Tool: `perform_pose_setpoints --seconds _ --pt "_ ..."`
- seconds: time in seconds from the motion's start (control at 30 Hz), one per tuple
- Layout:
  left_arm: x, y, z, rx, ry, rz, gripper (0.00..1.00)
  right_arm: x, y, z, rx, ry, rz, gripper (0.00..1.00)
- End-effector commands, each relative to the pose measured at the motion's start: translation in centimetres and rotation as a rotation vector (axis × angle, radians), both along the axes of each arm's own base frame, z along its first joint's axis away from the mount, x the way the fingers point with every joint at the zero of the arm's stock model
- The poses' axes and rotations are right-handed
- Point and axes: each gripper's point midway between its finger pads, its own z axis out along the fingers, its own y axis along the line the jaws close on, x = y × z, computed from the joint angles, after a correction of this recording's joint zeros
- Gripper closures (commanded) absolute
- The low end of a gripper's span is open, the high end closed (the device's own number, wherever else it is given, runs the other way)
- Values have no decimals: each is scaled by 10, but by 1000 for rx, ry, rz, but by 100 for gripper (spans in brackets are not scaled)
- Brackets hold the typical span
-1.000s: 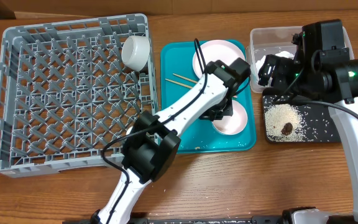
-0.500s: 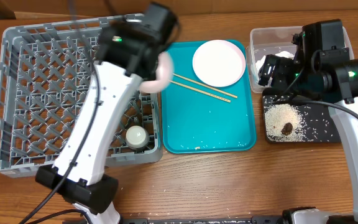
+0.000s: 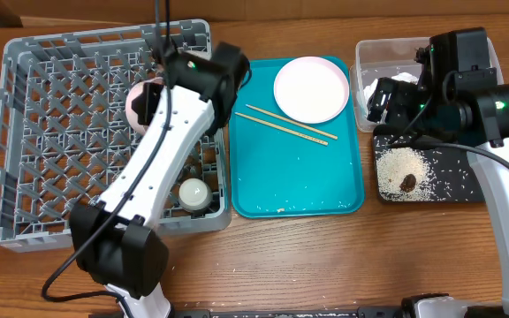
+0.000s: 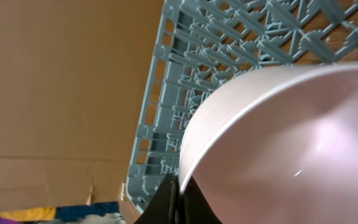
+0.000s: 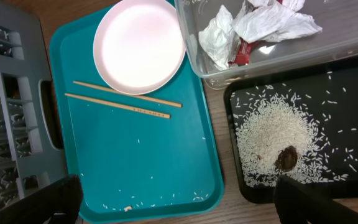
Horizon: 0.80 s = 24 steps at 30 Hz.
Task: Sort waste into correct bins and load items into the dishwasher
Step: 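Lift the pink bowl and carry it into the dish rack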
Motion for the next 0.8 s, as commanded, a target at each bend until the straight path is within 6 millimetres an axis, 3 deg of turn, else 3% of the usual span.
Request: perform_pose_setpoints --seconds 0.0,0.4,0.63,0.77 --pt "4 4 -7 130 -32 -10 96 3 -1 9 -4 -30 2 0" --pt "17 -18 -31 201 -79 -87 96 3 -1 9 -4 -30 2 0" --pt "18 -12 1 440 -160 -87 96 3 -1 9 -4 -30 2 0" --pt "21 -14 -1 422 -179 -82 96 3 -1 9 -4 -30 2 0"
